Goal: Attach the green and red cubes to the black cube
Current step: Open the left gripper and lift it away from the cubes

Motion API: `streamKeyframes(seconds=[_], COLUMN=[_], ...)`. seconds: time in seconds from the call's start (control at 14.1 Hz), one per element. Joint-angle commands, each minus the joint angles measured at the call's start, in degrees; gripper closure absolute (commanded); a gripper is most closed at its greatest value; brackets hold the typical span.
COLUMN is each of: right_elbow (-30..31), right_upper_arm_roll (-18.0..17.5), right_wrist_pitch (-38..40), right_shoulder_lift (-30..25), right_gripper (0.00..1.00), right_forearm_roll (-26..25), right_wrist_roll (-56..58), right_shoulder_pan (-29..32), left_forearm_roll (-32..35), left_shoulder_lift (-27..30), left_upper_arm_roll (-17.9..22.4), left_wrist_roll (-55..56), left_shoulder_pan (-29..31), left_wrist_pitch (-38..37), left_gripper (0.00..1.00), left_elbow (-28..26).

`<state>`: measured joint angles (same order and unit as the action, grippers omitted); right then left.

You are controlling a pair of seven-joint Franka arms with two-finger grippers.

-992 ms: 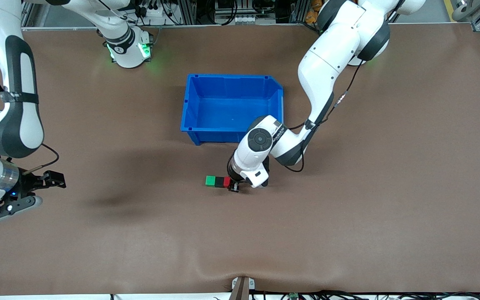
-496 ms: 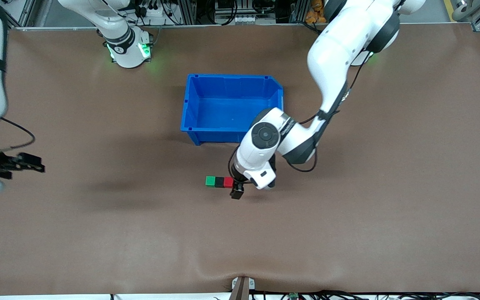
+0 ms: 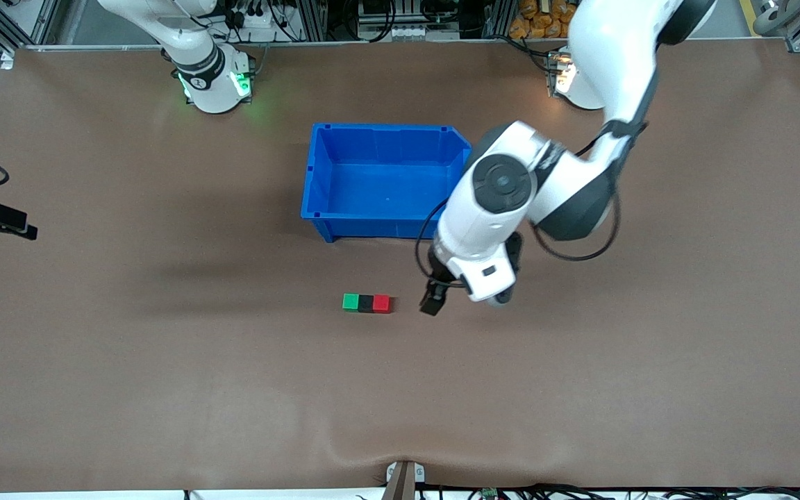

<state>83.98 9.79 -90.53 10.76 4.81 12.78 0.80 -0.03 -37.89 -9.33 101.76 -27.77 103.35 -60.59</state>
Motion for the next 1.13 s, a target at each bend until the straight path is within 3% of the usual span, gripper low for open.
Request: streamKeyframes(seconds=[0.0, 0.28, 0.5, 0.71, 1.06], right_elbow=[2.2, 2.6, -2.0, -4.6, -3.7], right_upper_arm_roll=[-0.3, -0.1, -0.2, -1.2, -0.8], right_wrist_pitch=[0.6, 2.4, 4.0, 8.2, 13.0], right_shoulder_lift=[-3.1, -6.2, -5.6, -5.4, -5.8], right_gripper=[0.0, 0.0, 0.0, 0.0, 0.0], right_forearm_roll=[0.5, -0.1, -0.3, -8.2, -3.2], right_wrist_roll=[-3.0, -3.3, -19.5, -20.4, -20.4], right_shoulder_pan=[-1.0, -0.9, -1.2, -6.1, -4.2], left_forearm_roll=[0.0, 0.0, 0.9, 2.8, 2.7], left_shoulder_lift=[7.5, 15.0, 19.1, 23.6, 30.5], left_upper_arm_roll=[0.4, 0.1, 0.5, 0.4, 0.1], left_wrist_roll=[-11.5, -29.4, -48.7, -61.3, -79.2], left_shoulder_pan=[1.7, 8.1, 13.0, 18.8, 27.4], left_wrist_pitch=[-8.5, -20.6, -26.0, -27.8, -27.7], left_gripper=[0.0, 0.0, 0.0, 0.0, 0.0], left_elbow=[-4.4, -4.4, -4.5, -7.4, -13.2])
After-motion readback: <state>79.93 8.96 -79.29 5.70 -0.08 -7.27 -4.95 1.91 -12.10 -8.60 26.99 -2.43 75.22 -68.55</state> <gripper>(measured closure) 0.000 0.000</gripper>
